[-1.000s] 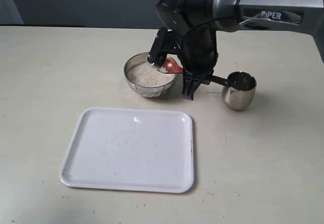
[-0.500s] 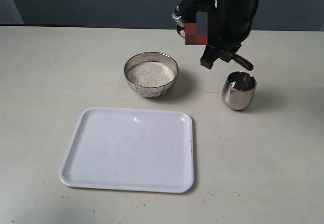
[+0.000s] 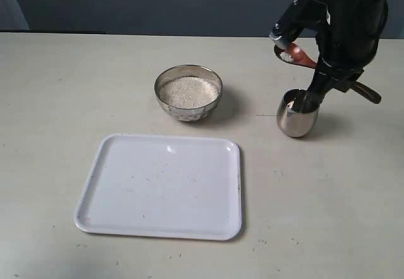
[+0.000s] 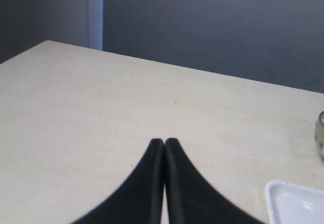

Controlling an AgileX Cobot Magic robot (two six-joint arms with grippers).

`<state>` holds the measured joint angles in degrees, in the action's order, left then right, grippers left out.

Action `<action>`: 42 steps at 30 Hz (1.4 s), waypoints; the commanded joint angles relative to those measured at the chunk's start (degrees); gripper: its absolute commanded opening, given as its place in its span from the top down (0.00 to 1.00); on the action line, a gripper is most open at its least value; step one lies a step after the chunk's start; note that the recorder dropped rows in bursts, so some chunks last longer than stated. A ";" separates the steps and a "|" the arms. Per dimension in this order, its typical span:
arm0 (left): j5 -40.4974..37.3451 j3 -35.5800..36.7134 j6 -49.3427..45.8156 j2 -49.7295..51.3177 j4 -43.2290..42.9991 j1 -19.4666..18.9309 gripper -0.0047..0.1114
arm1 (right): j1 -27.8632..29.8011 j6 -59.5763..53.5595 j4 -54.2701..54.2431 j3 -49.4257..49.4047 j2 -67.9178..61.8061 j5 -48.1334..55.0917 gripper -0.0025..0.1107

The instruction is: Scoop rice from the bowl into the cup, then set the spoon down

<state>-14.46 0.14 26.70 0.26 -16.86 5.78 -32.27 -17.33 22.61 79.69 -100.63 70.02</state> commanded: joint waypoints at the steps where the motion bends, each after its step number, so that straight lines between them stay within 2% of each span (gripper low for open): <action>1: 0.63 -0.14 0.16 -0.26 -0.33 0.38 0.96 | 0.27 0.99 1.06 -1.91 1.14 -0.06 0.98; 12: 0.63 -0.14 0.16 -0.26 -0.33 0.38 0.96 | 0.27 1.03 3.76 -10.14 1.14 -0.06 0.98; 20: 0.63 -0.14 0.16 -0.26 -0.33 0.38 0.96 | 0.40 1.77 5.62 -10.36 1.14 -0.06 0.98; 27: 0.63 -0.14 0.16 -0.26 -0.33 0.38 0.96 | 4.92 1.78 3.76 -10.36 1.14 -1.16 0.98; 33: 0.63 -0.14 0.16 -0.26 -0.33 0.38 0.96 | 4.92 2.16 2.88 -10.36 0.79 -8.91 0.98; 42: 0.63 -0.14 0.16 -0.26 -0.33 0.38 0.96 | 4.92 3.61 7.06 -10.36 -0.44 -8.54 0.98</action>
<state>-14.46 0.14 26.70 0.26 -16.86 5.78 -27.60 -14.79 27.82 69.43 -101.08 61.57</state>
